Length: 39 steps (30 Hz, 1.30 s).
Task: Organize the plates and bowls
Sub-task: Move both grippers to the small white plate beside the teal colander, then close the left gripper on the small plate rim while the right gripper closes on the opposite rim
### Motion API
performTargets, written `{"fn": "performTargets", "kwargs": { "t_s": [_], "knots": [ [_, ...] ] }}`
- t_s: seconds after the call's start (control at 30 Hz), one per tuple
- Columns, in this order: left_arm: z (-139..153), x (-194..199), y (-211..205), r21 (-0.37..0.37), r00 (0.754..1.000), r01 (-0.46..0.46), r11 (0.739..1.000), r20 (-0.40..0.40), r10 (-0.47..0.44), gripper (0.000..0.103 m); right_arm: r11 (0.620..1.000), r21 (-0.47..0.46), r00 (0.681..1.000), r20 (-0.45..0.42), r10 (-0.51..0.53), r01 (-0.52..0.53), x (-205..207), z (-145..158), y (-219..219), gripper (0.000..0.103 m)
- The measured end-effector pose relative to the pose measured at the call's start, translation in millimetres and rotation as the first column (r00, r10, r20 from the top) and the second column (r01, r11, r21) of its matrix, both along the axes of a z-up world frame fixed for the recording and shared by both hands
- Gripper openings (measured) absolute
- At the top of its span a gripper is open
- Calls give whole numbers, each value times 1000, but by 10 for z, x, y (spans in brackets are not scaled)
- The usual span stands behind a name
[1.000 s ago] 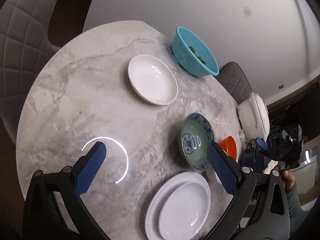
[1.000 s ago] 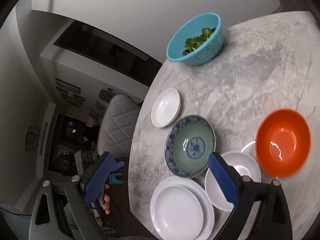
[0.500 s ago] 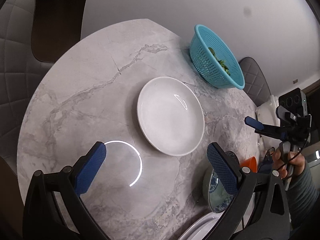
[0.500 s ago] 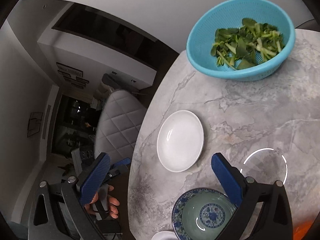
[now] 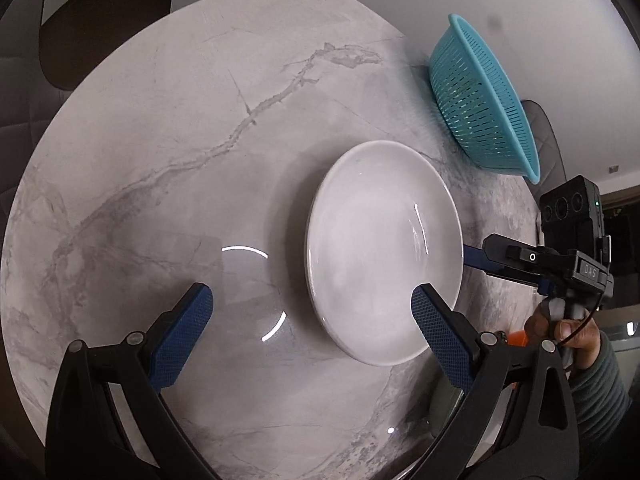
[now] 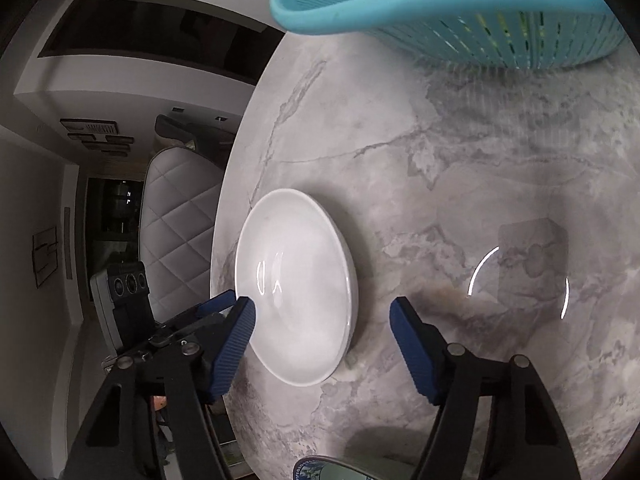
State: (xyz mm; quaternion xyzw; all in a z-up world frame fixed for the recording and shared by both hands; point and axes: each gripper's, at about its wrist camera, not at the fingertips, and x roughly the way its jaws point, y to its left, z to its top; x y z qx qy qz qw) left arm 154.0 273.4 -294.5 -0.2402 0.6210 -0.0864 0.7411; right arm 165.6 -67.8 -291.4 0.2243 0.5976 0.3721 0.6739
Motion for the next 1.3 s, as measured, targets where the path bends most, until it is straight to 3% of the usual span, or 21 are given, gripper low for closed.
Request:
{"fn": "performTargets", "kwargs": {
  "t_s": [0.23,0.5,0.57,0.73,1.0,1.3],
  "knots": [
    [-11,125,-104,60,999,42,997,0,-42,87,1000,5,1000,-16,-1,1,43,-29,-17,64],
    [5,220,-205,60,997,82,995,-19,-81,46,999,-25,1000,1,26,-26,27,-71,67,56],
    [-19,233,-215,50,996,89,995,-33,-88,25,999,-27,1000,-4,28,-28,33,-77,57,54],
    [-45,231,-247,41,994,103,994,-46,-101,19,996,-54,998,-19,64,-64,41,-82,159,44],
    [-51,258,-187,51,994,92,994,-62,-89,10,994,-98,998,-52,43,-48,67,-137,114,12],
    [-22,307,-217,72,994,98,993,-65,-93,10,991,-130,999,-33,23,-27,42,-116,85,11]
  ]
}}
